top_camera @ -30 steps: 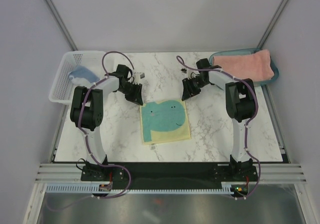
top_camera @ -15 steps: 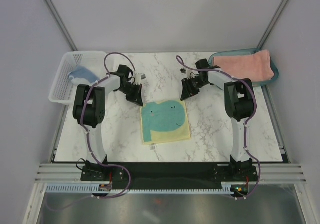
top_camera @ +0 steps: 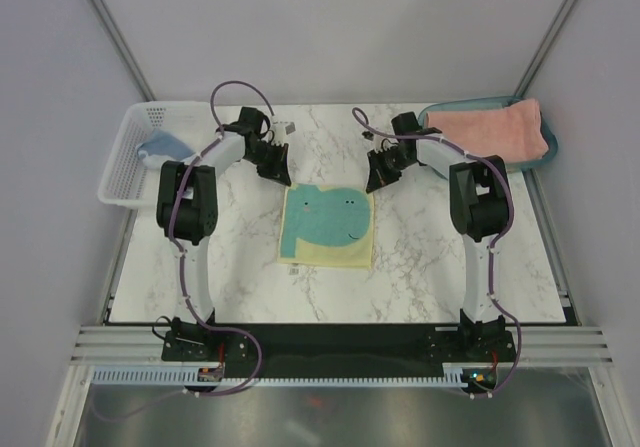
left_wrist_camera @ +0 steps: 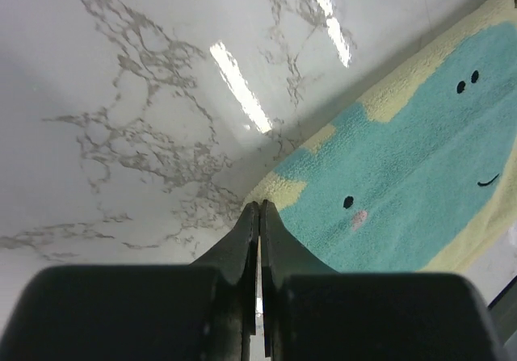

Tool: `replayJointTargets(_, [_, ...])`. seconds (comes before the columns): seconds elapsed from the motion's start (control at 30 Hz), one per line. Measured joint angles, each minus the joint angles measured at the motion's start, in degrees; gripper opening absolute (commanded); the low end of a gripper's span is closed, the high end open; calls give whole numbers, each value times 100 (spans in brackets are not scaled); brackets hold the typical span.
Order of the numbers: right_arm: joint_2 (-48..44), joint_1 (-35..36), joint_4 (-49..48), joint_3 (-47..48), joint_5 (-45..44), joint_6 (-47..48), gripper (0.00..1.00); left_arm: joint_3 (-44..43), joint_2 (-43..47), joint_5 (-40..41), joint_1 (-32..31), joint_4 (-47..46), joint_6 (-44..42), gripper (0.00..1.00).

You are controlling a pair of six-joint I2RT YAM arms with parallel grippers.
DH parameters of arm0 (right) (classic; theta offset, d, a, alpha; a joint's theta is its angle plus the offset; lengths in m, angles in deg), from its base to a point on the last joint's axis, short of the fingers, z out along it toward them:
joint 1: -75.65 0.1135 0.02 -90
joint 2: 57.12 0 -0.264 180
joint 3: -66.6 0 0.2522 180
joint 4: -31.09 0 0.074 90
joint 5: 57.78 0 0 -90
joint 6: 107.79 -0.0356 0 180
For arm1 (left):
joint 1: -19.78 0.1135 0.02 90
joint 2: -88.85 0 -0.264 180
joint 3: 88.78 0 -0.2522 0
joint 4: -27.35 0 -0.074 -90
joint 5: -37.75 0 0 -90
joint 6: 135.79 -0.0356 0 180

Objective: Fold and stack the towels
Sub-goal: Fold the towel

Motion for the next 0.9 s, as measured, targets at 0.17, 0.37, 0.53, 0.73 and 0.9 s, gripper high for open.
replayJointTargets(0.17, [-337, -7, -409, -245, -372, -20, 0, -127, 96, 275, -33, -186, 0, 2])
replayJointTargets(0.37, [-1263, -2, -955, -946, -503, -94, 0, 588, 680, 487, -129, -487, 0, 2])
replayJointTargets(0.53, [-2024, 22, -1482, -1714, -503, -251, 0, 1161, 1104, 647, -234, -739, 2, 2])
replayJointTargets(0.73, [-2697, 114, -1853, -2562, -575, -457, 0, 1650, 1650, 883, -358, -925, 4, 2])
replayJointTargets(0.9, [-3101, 184, -2041, -3001, -717, -599, 0, 2013, 2107, 1005, -470, -1036, 7, 2])
